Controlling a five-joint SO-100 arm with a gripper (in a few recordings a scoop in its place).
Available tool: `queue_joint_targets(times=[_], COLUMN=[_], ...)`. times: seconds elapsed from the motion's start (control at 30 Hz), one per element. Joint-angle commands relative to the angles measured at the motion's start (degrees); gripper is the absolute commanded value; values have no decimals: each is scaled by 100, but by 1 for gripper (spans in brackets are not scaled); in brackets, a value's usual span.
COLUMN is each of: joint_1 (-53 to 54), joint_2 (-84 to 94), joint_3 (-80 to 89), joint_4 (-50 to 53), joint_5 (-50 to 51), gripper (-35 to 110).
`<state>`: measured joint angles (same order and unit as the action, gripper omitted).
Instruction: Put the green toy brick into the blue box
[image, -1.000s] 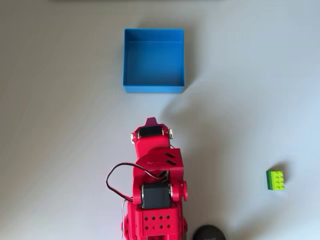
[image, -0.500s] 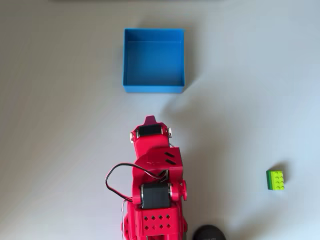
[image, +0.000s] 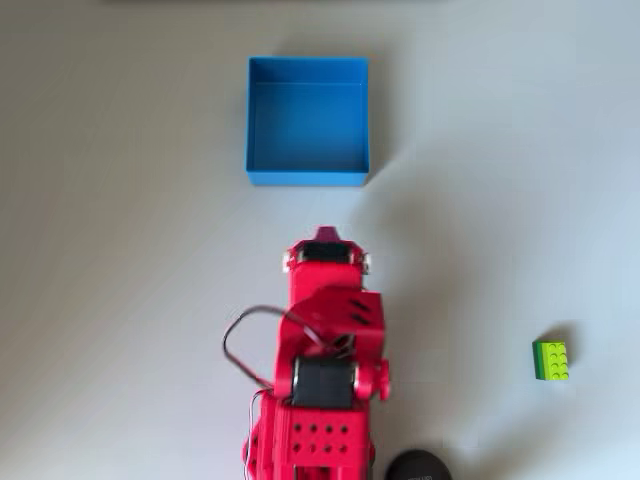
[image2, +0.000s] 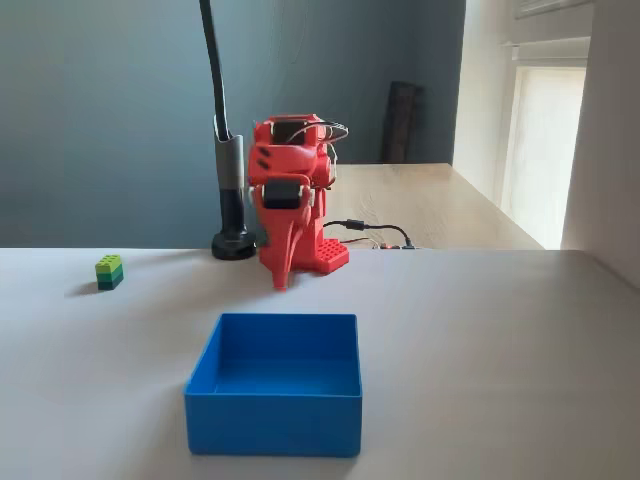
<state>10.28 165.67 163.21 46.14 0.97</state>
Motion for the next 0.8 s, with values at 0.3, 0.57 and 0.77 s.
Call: queue_joint_targets(times=[0.3, 0.57, 0.77], joint_1=[2637, 3823, 4412], joint_2=[-3261, -4201, -4632], joint_3=[-2435, -3129, -3507], joint_4=[-70, -53, 220], joint_5=[501, 272, 229], gripper=[0, 26, 31])
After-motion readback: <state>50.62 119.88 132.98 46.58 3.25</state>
